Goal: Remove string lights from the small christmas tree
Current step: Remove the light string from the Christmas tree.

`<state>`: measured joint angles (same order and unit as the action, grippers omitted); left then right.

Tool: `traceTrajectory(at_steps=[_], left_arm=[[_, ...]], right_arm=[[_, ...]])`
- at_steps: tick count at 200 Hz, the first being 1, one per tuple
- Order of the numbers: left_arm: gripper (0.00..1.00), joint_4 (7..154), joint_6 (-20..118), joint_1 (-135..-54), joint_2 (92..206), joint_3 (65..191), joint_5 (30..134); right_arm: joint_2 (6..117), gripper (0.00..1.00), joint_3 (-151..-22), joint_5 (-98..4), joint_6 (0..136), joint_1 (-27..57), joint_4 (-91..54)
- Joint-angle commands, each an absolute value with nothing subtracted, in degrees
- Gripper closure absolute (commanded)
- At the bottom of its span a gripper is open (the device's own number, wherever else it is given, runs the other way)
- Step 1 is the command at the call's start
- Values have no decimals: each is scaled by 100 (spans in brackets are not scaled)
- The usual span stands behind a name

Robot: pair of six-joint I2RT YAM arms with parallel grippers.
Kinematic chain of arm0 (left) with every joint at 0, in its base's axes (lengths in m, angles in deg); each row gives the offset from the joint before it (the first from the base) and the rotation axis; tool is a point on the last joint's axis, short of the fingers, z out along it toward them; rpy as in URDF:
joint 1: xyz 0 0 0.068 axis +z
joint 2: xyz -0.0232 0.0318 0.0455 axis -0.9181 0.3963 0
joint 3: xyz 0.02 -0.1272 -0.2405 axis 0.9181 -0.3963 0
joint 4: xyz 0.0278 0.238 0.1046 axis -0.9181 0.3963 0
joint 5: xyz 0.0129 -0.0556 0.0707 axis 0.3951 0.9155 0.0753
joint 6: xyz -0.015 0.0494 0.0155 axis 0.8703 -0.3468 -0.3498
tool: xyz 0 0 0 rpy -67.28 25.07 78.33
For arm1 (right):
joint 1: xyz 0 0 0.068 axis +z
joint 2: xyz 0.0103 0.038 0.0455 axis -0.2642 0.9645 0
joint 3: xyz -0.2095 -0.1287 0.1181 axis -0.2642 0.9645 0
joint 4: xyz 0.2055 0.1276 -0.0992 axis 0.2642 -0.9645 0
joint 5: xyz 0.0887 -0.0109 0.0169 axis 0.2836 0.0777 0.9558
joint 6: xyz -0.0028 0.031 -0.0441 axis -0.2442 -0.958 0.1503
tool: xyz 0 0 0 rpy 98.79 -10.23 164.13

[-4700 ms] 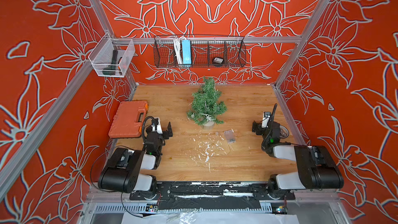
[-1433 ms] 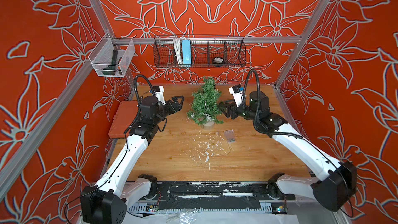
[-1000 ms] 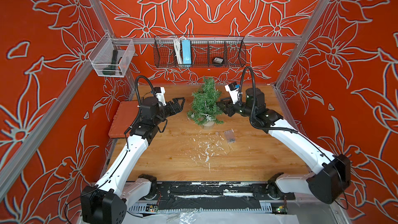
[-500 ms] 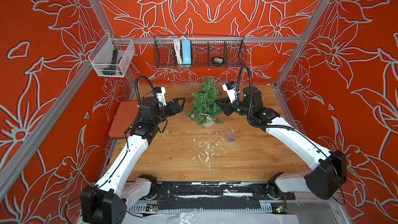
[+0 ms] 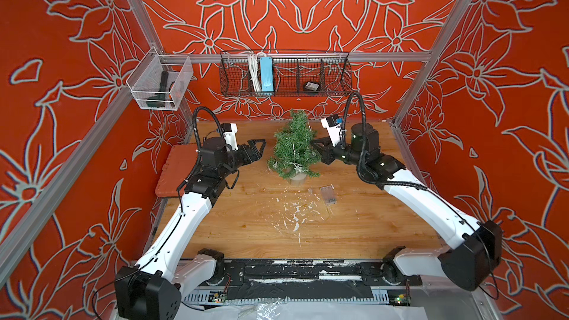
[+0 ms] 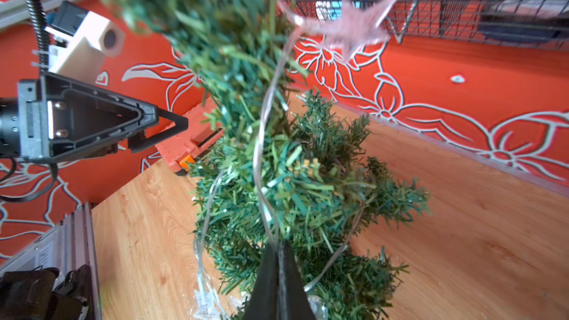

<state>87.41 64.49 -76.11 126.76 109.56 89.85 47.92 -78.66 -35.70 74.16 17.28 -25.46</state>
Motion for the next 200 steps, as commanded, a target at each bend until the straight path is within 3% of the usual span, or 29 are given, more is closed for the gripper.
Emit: traceTrajectory(at_steps=[1,96,200], left_arm=[[11,8678,6401,-7641,12611,11240,9225],[7,8669,5957,-7637,13294,12959,9281],[3,8312,5097,-7850,15247,14898,10545]], right_arm=[[4514,100,-7844,-3763,7458,1759,-2599],[4941,100,-9268,-4492,7999,1616,-3344],[6542,100,-11559,-3876,8351,1377,-3556]])
